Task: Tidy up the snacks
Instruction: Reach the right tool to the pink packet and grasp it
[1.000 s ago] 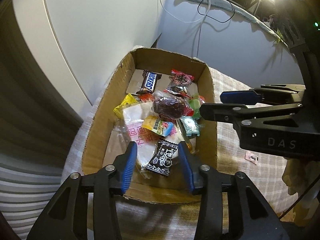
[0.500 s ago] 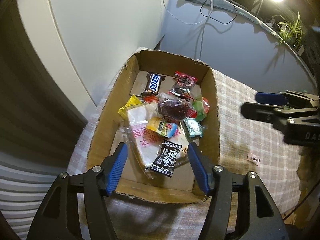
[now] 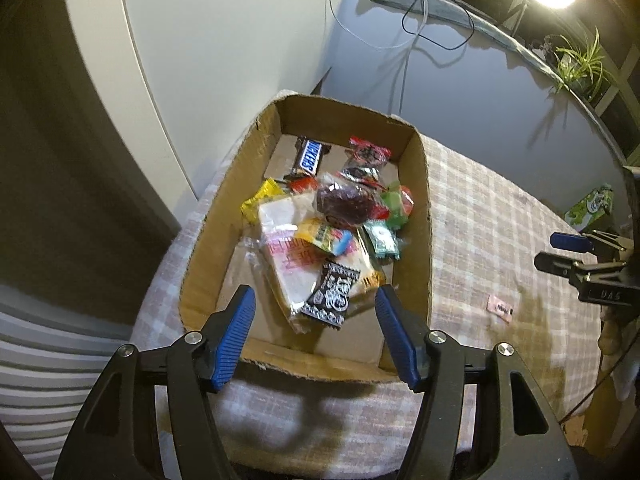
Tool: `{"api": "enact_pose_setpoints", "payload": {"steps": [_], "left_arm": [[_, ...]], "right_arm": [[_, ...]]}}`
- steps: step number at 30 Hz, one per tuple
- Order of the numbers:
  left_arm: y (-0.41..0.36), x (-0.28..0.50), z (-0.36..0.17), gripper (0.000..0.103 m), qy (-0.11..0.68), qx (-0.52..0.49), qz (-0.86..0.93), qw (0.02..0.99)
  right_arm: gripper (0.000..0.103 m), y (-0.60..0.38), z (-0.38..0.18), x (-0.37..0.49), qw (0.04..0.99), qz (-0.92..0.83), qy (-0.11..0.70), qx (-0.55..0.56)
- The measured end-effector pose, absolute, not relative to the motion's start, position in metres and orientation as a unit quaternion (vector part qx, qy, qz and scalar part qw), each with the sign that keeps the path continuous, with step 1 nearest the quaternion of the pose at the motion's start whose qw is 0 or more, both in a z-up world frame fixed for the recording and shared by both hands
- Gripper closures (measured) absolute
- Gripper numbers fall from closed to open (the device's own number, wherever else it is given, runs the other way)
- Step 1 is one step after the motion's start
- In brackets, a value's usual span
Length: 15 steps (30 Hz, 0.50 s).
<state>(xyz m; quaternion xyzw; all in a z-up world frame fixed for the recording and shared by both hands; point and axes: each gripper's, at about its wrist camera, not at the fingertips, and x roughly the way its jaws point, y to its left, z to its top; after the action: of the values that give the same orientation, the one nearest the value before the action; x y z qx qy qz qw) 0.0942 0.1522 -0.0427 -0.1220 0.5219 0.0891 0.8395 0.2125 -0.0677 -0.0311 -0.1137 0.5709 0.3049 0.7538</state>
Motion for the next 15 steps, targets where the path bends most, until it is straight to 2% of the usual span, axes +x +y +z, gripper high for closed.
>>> {"api": "enact_pose_setpoints", "payload": {"steps": [8,12,15], "left_arm": [[0.150,0.088,-0.047,0.041,0.527,-0.130,0.091,0.835],[0.149,0.085,-0.048,0.041,0.528,-0.130,0.091,0.834],[0.150,0.083,-0.048,0.041,0.529,-0.131,0.093,0.833]], "right_arm": [[0.033,-0.066,-0.061,0.191,0.713,0.346,0.581,-0.185],[0.053,-0.056,-0.079,0.188,0.690,0.358,0.591,-0.218],[0.053,-0.048,-0.089,0.186,0.680,0.363,0.590,-0.240]]}}
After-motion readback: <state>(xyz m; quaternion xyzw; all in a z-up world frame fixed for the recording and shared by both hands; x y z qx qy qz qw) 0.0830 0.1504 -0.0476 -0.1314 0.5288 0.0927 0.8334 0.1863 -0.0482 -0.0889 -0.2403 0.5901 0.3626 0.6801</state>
